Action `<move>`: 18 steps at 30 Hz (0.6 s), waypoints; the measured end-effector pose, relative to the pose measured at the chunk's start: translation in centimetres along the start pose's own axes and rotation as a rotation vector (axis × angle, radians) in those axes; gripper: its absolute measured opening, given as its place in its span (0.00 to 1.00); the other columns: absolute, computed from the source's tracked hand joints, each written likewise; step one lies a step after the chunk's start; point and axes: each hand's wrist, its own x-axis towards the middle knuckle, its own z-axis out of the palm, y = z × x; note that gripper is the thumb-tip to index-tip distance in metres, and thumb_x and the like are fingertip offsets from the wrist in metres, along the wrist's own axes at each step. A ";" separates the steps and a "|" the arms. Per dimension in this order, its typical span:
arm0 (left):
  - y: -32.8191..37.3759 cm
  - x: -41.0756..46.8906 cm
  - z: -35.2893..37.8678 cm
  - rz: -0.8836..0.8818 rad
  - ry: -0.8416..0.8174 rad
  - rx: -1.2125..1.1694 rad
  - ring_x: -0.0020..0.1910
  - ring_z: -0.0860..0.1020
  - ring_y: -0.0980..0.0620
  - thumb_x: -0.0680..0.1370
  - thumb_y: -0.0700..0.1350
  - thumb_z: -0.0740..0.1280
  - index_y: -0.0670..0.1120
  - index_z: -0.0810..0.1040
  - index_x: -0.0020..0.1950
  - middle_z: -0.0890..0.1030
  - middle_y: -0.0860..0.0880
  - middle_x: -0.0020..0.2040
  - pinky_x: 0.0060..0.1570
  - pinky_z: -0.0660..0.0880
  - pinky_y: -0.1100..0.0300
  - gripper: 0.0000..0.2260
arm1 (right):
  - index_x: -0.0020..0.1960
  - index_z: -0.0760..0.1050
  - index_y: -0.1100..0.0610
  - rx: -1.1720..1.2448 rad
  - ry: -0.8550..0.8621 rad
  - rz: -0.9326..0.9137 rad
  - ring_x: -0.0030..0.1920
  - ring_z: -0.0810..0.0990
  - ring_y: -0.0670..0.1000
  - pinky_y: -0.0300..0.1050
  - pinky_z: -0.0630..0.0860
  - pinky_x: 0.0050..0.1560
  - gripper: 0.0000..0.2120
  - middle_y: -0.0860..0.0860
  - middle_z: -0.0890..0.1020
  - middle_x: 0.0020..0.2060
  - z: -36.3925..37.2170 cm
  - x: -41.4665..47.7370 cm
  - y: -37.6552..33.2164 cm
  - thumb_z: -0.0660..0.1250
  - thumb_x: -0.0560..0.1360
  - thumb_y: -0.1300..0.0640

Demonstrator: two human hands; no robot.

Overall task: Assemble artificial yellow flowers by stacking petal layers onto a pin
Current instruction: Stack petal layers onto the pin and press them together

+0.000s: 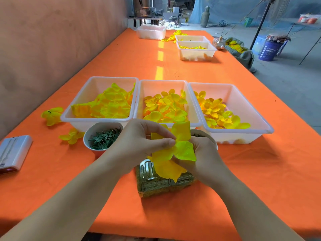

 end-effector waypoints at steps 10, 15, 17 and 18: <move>-0.2 0.0 0.0 -0.049 -0.016 0.167 0.23 0.69 0.58 0.71 0.45 0.79 0.51 0.86 0.37 0.77 0.51 0.26 0.25 0.70 0.67 0.04 | 0.39 0.85 0.49 0.086 -0.066 0.029 0.42 0.80 0.52 0.48 0.77 0.38 0.02 0.52 0.82 0.38 -0.5 0.2 -0.6 0.74 0.70 0.52; -0.5 -0.3 0.5 -0.019 0.019 0.260 0.22 0.64 0.59 0.70 0.46 0.79 0.51 0.85 0.37 0.75 0.57 0.23 0.26 0.64 0.69 0.05 | 0.37 0.83 0.58 0.030 -0.116 0.036 0.41 0.76 0.55 0.48 0.73 0.37 0.06 0.51 0.79 0.34 -1.1 0.3 -0.4 0.77 0.69 0.56; -0.6 -0.5 0.8 -0.011 0.030 0.303 0.21 0.62 0.58 0.70 0.47 0.79 0.52 0.85 0.36 0.68 0.58 0.19 0.23 0.57 0.69 0.05 | 0.36 0.81 0.64 -0.010 -0.116 0.054 0.42 0.75 0.60 0.53 0.72 0.38 0.08 0.59 0.78 0.36 -1.0 0.3 -0.2 0.78 0.69 0.61; -0.7 -0.5 0.9 -0.012 0.041 0.305 0.21 0.61 0.57 0.70 0.47 0.79 0.52 0.85 0.36 0.67 0.57 0.19 0.23 0.56 0.68 0.05 | 0.36 0.81 0.65 -0.011 -0.111 0.066 0.42 0.75 0.62 0.53 0.71 0.37 0.08 0.61 0.77 0.36 -0.9 0.3 -0.1 0.78 0.69 0.63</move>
